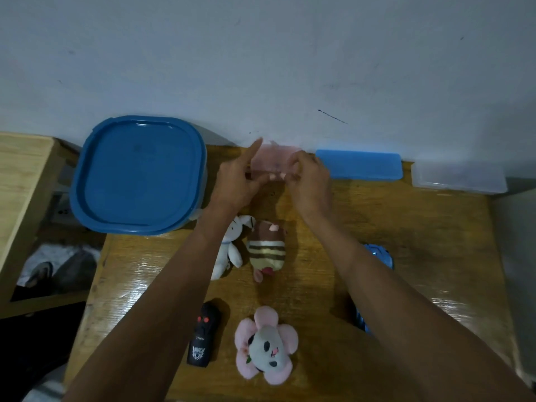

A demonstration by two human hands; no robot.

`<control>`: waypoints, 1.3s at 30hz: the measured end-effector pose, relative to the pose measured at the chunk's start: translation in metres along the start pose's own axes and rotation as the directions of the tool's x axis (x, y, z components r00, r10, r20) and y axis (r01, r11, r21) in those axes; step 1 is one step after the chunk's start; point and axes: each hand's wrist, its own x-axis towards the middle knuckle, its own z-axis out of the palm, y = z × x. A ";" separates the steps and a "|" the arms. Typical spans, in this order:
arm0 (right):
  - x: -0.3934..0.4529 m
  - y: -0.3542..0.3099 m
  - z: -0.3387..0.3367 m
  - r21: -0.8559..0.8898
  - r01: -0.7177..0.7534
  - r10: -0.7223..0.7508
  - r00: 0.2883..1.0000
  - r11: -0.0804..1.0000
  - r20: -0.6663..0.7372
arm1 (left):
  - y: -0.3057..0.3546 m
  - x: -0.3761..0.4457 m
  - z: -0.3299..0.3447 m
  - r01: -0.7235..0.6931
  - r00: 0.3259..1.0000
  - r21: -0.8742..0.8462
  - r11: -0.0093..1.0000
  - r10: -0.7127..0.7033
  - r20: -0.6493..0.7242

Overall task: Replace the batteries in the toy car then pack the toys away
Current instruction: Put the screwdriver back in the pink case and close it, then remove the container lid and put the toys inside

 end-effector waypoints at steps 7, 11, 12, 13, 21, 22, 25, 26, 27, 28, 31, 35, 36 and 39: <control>-0.007 -0.003 0.007 0.138 -0.088 0.092 0.996 0.987 -0.022 | 0.005 0.001 -0.002 0.047 0.999 -0.032 0.998 -0.047 0.004; -0.006 -0.003 0.008 0.136 -0.104 0.110 0.993 0.985 -0.033 | 0.009 0.000 0.000 0.079 0.997 -0.035 0.996 -0.080 -0.017; -0.006 -0.003 0.008 0.121 -0.108 0.113 0.993 0.987 -0.032 | 0.011 -0.001 -0.001 0.082 0.996 -0.034 0.996 -0.083 -0.021; -0.005 -0.002 0.009 0.099 -0.111 0.114 0.993 0.989 -0.030 | 0.012 -0.001 -0.001 0.088 0.996 -0.035 0.995 -0.089 -0.022; -0.001 -0.023 0.000 -0.191 -0.123 0.129 0.991 0.974 0.019 | 0.037 -0.004 -0.022 0.158 0.979 0.022 0.987 -0.159 0.127; -0.001 -0.029 -0.005 -0.216 -0.121 0.129 0.991 0.969 0.020 | 0.044 -0.005 -0.031 0.141 0.980 0.021 0.990 -0.143 0.138; -0.004 -0.057 -0.016 -0.082 -0.105 0.105 0.994 0.991 -0.005 | 0.054 -0.011 -0.066 0.054 0.998 -0.004 0.999 -0.053 0.031; -0.008 -0.070 -0.017 -0.016 -0.080 0.080 0.997 0.997 -0.017 | 0.055 -0.016 -0.082 0.036 0.999 -0.039 0.999 -0.038 -0.034; -0.012 -0.084 -0.017 0.035 -0.057 0.058 0.998 0.998 -0.028 | 0.052 -0.020 -0.098 0.014 0.995 -0.066 0.998 -0.021 -0.097; -0.017 -0.098 -0.015 0.080 -0.041 0.043 0.999 0.996 -0.025 | 0.047 -0.026 -0.115 0.006 0.989 -0.072 0.997 -0.017 -0.148; -0.034 -0.136 0.003 0.206 -0.028 0.015 0.998 0.978 0.064 | 0.013 -0.046 -0.162 0.050 0.970 -0.031 0.998 -0.056 -0.237; -0.058 -0.161 0.040 0.131 -0.022 0.001 0.987 0.991 0.162 | -0.061 -0.073 -0.204 0.229 0.941 0.137 0.964 -0.183 -0.284; -0.064 -0.164 0.049 0.117 -0.047 0.025 0.983 0.992 0.181 | -0.078 -0.082 -0.211 0.302 0.931 0.160 0.940 -0.255 -0.259; -0.075 -0.169 0.071 0.089 -0.093 0.077 0.983 0.992 0.168 | -0.114 -0.101 -0.229 0.417 0.905 0.174 0.892 -0.390 -0.168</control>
